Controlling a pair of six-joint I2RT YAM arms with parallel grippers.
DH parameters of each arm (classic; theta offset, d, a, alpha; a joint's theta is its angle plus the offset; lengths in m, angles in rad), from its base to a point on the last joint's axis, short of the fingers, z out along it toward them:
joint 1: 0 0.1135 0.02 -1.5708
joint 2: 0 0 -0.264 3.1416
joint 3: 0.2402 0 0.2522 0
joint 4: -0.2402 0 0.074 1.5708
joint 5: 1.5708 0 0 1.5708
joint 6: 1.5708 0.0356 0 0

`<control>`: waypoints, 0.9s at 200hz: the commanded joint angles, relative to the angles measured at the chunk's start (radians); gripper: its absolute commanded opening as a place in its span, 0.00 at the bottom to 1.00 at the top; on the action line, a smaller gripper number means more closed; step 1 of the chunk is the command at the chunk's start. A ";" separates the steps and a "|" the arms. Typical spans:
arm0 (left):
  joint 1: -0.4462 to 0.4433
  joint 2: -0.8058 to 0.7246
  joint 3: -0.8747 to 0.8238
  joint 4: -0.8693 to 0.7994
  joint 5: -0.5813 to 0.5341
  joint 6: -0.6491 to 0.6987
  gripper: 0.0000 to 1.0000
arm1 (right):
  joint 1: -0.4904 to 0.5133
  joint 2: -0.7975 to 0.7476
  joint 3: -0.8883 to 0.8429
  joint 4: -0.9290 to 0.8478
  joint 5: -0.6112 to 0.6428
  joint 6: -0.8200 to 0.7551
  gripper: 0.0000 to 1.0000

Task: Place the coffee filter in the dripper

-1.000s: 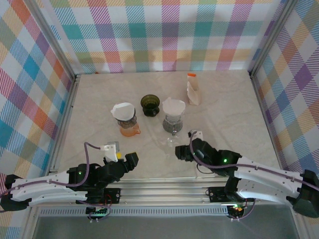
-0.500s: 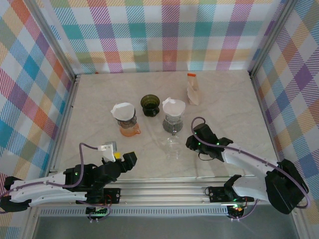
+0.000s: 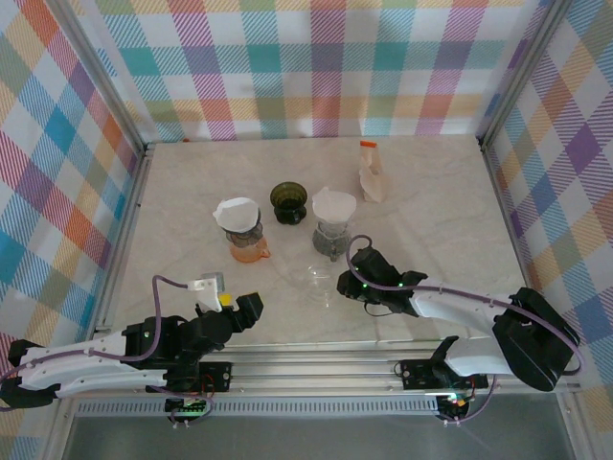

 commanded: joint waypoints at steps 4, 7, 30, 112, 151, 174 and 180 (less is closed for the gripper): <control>-0.008 0.000 0.003 -0.028 -0.016 0.022 0.87 | 0.010 -0.077 0.034 -0.049 0.051 -0.040 0.38; -0.008 0.001 0.006 -0.031 -0.017 0.023 0.88 | 0.010 -0.093 0.036 -0.064 0.060 -0.050 0.40; -0.006 0.015 0.035 -0.054 -0.025 0.040 0.87 | 0.014 -0.223 0.075 -0.167 0.111 -0.125 0.52; -0.007 -0.006 0.117 -0.161 -0.059 0.071 0.88 | 0.090 0.047 0.701 -0.433 0.124 -0.483 0.54; -0.007 -0.026 0.129 -0.189 -0.034 0.081 0.88 | 0.082 0.398 1.096 -0.594 0.156 -0.584 0.47; -0.007 -0.040 0.139 -0.207 -0.023 0.085 0.88 | 0.065 0.578 1.304 -0.664 0.187 -0.612 0.43; -0.007 -0.045 0.139 -0.210 -0.020 0.087 0.88 | 0.061 0.623 1.359 -0.684 0.203 -0.618 0.42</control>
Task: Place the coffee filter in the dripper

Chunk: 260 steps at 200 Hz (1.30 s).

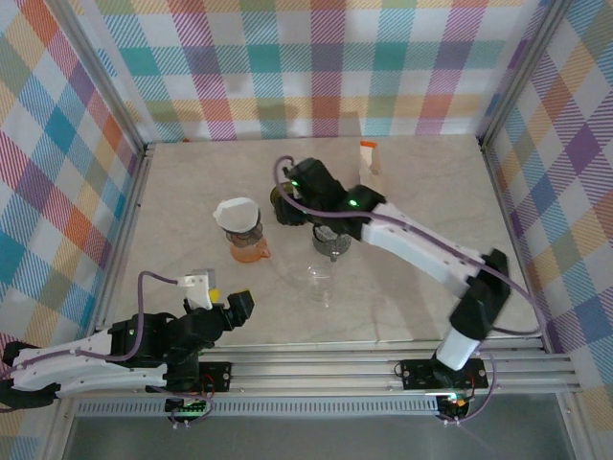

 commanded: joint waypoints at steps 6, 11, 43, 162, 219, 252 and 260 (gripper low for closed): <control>-0.007 -0.026 0.035 -0.046 0.011 0.026 0.88 | -0.021 0.173 0.220 -0.164 0.068 -0.077 0.41; -0.007 -0.030 0.035 -0.048 0.015 0.027 0.87 | -0.025 0.206 0.260 -0.177 0.074 -0.079 0.40; -0.007 -0.057 0.038 -0.070 0.034 0.034 0.87 | -0.042 0.374 0.448 -0.233 0.087 -0.081 0.37; -0.007 -0.127 0.037 -0.100 0.024 0.062 0.87 | -0.076 0.565 0.548 -0.198 0.006 -0.065 0.39; -0.008 -0.151 0.037 -0.124 0.009 0.049 0.88 | -0.075 0.618 0.562 -0.159 -0.004 -0.073 0.40; -0.007 -0.176 0.027 -0.137 0.010 0.036 0.89 | -0.075 0.643 0.574 -0.138 -0.004 -0.079 0.41; -0.007 -0.179 0.027 -0.139 0.010 0.034 0.89 | -0.075 0.649 0.578 -0.135 0.000 -0.081 0.41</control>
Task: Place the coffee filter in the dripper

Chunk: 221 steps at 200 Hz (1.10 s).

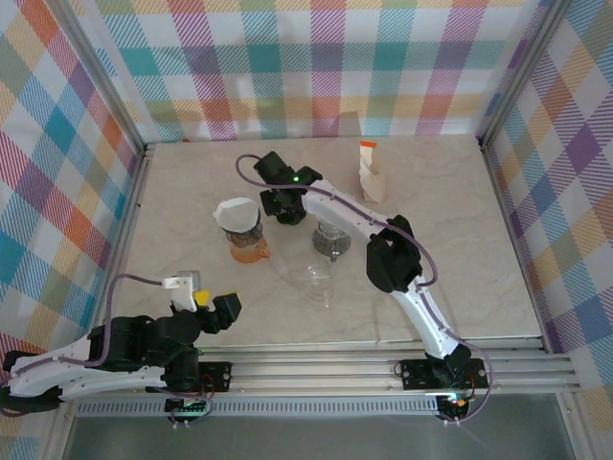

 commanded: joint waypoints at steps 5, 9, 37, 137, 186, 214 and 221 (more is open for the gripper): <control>-0.006 -0.020 -0.001 -0.039 -0.021 -0.007 0.89 | 0.004 0.031 0.040 0.025 -0.004 -0.020 0.42; -0.007 -0.020 0.000 -0.039 -0.020 -0.008 0.89 | 0.004 0.033 0.043 0.026 -0.003 -0.020 0.42; -0.007 -0.019 -0.001 -0.039 -0.020 -0.011 0.89 | 0.004 0.053 0.060 0.027 0.005 -0.023 0.42; -0.007 -0.013 0.003 -0.016 -0.003 -0.001 0.89 | 0.004 0.131 0.130 0.005 0.054 -0.034 0.41; -0.008 0.002 0.001 -0.007 -0.006 -0.003 0.89 | 0.004 0.147 0.143 0.000 0.078 -0.053 0.29; -0.007 0.002 -0.001 -0.007 -0.011 -0.005 0.89 | 0.004 0.144 0.146 0.010 0.082 -0.068 0.18; -0.007 0.002 0.000 -0.007 -0.011 -0.005 0.89 | 0.003 0.141 0.146 0.012 0.082 -0.070 0.16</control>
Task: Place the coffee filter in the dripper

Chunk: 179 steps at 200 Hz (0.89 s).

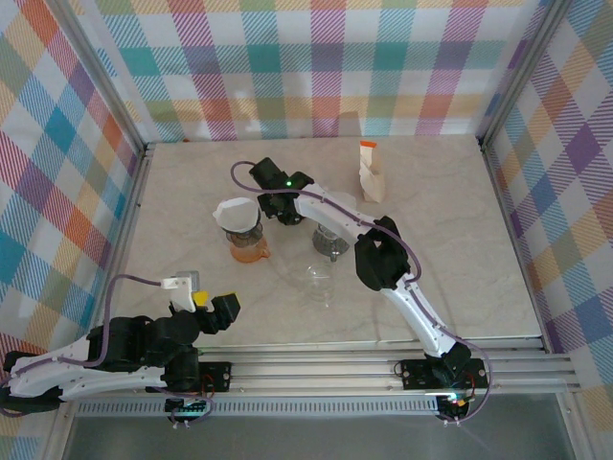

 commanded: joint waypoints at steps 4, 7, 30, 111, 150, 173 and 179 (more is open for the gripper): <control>-0.007 0.008 0.000 0.010 -0.012 0.002 0.89 | 0.004 0.010 0.038 0.003 0.015 -0.024 0.15; -0.008 0.007 0.000 0.010 -0.011 0.000 0.89 | 0.004 0.010 0.038 0.005 0.015 -0.025 0.14; -0.006 0.011 -0.002 0.011 -0.013 -0.002 0.89 | 0.004 -0.001 0.037 0.018 0.018 -0.034 0.08; -0.007 0.017 -0.011 0.022 -0.009 0.002 0.91 | 0.004 -0.118 0.018 0.129 0.064 -0.108 0.00; -0.006 0.046 -0.031 0.074 0.009 0.022 0.94 | 0.005 -0.203 0.003 0.167 0.044 -0.117 0.00; -0.007 0.084 -0.043 0.133 0.036 0.042 0.97 | 0.007 -0.251 -0.019 0.176 0.043 -0.123 0.00; -0.007 0.097 -0.045 0.149 0.045 0.047 0.98 | 0.008 -0.268 -0.031 0.182 0.043 -0.122 0.00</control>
